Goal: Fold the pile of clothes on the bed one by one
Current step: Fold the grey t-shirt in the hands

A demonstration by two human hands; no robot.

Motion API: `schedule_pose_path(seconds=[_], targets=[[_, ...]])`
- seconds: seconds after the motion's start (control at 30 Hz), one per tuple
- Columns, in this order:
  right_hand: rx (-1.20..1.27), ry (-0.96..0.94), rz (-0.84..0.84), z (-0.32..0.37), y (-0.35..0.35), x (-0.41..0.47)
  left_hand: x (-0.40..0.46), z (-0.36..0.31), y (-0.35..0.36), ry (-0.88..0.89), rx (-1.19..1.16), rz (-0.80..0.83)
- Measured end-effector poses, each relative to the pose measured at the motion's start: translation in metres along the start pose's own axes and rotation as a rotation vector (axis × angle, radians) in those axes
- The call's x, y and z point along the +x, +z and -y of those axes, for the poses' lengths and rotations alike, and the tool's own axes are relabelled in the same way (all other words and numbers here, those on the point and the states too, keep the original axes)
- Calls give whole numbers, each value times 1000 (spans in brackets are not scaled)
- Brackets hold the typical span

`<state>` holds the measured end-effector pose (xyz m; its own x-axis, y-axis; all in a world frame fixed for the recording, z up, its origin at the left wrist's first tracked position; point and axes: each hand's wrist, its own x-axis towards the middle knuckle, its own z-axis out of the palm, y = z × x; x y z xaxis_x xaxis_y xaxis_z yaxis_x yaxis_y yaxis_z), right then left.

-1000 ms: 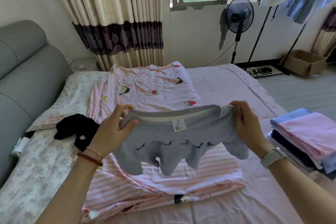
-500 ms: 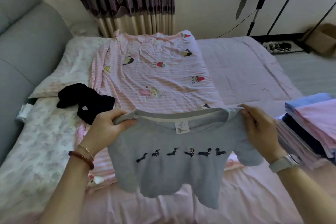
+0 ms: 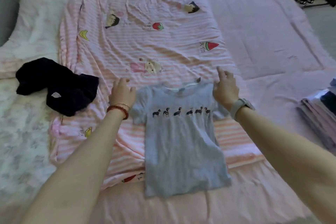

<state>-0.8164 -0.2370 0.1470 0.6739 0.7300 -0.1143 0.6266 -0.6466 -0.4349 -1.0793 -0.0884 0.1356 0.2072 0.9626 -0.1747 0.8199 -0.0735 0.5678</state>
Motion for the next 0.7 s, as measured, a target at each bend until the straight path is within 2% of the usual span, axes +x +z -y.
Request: schedule_pose_path(seconds=[0.07, 0.13, 0.3, 0.4, 0.47, 0.53, 0.63, 0.7], targets=[[55, -38, 104, -24, 36, -28, -31, 29, 35, -58, -83, 64], [137, 32, 166, -54, 65, -62, -73, 59, 63, -196, -193, 110], [251, 403, 228, -124, 107, -142, -172, 111, 113, -515, -298, 169], [320, 553, 271, -155, 124, -170, -201, 128, 134, -641, -354, 305], [323, 578, 344, -167, 134, -180, -209, 136, 146, -645, -347, 356], [389, 614, 338, -174, 143, -184, -208, 142, 153, -607, -270, 328], [441, 649, 247, -172, 144, -187, -205, 141, 156, -554, -331, 243], [386, 603, 107, -166, 137, -195, -211, 140, 150, -492, -358, 202]])
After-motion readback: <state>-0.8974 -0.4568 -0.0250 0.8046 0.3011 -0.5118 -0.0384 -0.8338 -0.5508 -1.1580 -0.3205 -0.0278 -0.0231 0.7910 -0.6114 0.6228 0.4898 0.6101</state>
